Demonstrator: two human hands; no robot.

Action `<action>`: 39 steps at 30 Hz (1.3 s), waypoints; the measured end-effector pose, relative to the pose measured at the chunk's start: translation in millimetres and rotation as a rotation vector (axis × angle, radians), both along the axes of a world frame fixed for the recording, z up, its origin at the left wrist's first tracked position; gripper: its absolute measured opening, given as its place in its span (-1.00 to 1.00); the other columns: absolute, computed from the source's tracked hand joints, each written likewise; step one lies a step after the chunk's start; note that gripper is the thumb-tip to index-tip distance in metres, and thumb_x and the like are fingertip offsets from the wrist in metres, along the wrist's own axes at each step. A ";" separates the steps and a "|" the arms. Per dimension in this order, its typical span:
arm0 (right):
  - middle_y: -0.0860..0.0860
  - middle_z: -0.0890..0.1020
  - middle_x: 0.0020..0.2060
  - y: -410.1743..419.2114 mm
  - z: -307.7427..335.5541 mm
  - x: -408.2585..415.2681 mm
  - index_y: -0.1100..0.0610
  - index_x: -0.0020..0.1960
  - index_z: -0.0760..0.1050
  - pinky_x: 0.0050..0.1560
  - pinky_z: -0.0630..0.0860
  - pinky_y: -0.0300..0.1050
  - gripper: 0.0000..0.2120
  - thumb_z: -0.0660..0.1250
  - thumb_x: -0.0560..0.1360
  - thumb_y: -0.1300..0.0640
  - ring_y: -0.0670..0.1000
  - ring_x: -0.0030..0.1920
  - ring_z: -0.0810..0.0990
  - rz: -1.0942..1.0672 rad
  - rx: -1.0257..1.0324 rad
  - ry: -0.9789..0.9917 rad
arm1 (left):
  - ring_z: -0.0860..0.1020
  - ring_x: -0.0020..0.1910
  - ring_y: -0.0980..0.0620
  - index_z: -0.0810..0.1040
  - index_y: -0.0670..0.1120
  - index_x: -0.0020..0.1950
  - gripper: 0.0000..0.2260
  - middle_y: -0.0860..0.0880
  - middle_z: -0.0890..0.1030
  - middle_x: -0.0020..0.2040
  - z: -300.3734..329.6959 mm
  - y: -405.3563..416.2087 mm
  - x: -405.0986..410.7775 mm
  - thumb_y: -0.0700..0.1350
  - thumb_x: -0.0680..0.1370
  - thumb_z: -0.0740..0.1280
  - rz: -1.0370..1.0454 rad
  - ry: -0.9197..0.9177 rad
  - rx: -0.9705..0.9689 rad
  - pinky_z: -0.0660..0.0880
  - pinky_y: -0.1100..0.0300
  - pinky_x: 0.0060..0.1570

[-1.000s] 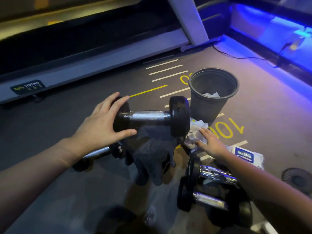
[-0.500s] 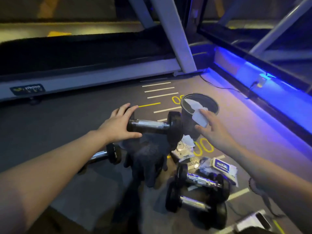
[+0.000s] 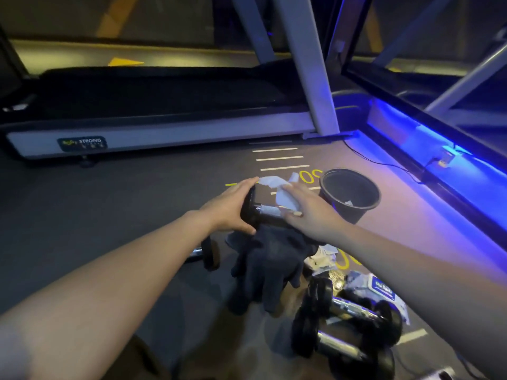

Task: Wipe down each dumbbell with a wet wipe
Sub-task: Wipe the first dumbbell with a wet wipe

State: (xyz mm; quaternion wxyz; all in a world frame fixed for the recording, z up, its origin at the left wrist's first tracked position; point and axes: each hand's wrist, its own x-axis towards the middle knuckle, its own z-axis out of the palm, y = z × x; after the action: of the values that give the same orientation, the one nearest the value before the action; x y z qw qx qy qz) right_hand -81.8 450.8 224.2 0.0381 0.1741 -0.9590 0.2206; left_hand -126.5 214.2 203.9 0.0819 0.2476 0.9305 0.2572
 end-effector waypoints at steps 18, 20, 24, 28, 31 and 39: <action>0.04 0.45 0.33 -36.8 -39.6 -20.1 0.15 0.41 0.36 0.25 0.31 -0.28 -0.62 0.20 0.60 0.25 -0.01 0.33 0.45 -0.049 -0.281 -0.052 | 0.19 0.57 0.00 -0.04 0.13 0.64 0.12 0.11 0.12 0.63 -2.8 -5.5 -5.1 0.06 0.30 0.63 0.040 0.047 -0.047 0.31 0.04 0.44; 0.05 0.52 0.23 -36.8 -40.2 -28.7 0.17 0.32 0.46 0.17 0.33 -0.28 -0.67 0.17 0.59 0.31 0.01 0.24 0.51 -0.058 -0.246 -0.005 | 0.24 0.54 -0.02 0.01 0.15 0.63 0.07 0.14 0.16 0.61 -3.3 -5.7 -6.0 0.04 0.31 0.62 0.058 0.057 -0.037 0.37 0.01 0.39; 0.00 0.60 0.06 -36.6 -41.5 -40.4 0.12 0.18 0.59 0.02 0.37 -0.24 -0.73 0.31 0.51 0.28 -0.01 0.03 0.55 -0.063 -0.175 -0.007 | 0.35 0.46 -0.04 0.08 0.16 0.60 0.02 0.16 0.20 0.56 -5.3 -6.1 -7.5 0.02 0.30 0.62 0.056 0.071 -0.016 0.45 0.00 0.30; -0.05 0.61 0.02 -36.3 -42.2 -44.9 0.02 0.22 0.54 0.02 0.42 -0.24 -0.64 0.46 0.45 0.17 -0.14 0.03 0.57 -0.086 -0.192 -0.085 | 0.42 0.39 -0.01 0.10 0.18 0.57 -0.02 0.20 0.19 0.53 -6.3 -7.7 -9.1 0.02 0.30 0.62 0.049 0.051 0.007 0.50 0.04 0.21; -0.05 0.61 0.07 -38.7 -43.8 -49.8 -0.01 0.27 0.52 0.01 0.38 -0.24 -0.49 0.55 0.35 0.07 -0.09 0.09 0.57 -0.090 -0.158 -0.105 | 0.40 0.40 0.00 0.13 0.19 0.55 -0.02 0.20 0.21 0.50 -7.4 -9.3 -10.9 0.02 0.28 0.63 0.041 0.036 0.037 0.47 0.01 0.27; -0.10 0.48 0.10 -42.9 -48.2 -55.4 -0.02 0.30 0.47 -0.03 0.29 -0.21 -0.39 0.56 0.30 -0.04 -0.08 0.11 0.50 -0.084 -0.052 -0.063 | 0.35 0.43 0.00 0.16 0.21 0.51 -0.04 0.22 0.22 0.48 -13.4 -13.3 -16.4 0.01 0.26 0.65 0.016 0.024 0.065 0.45 -0.09 0.32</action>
State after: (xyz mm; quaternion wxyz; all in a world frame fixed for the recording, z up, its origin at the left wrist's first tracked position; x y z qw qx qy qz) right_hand -137.2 407.9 176.0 0.0218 0.1254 -0.9601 0.2490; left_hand -142.9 200.9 190.5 0.0604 0.2457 0.9245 0.2851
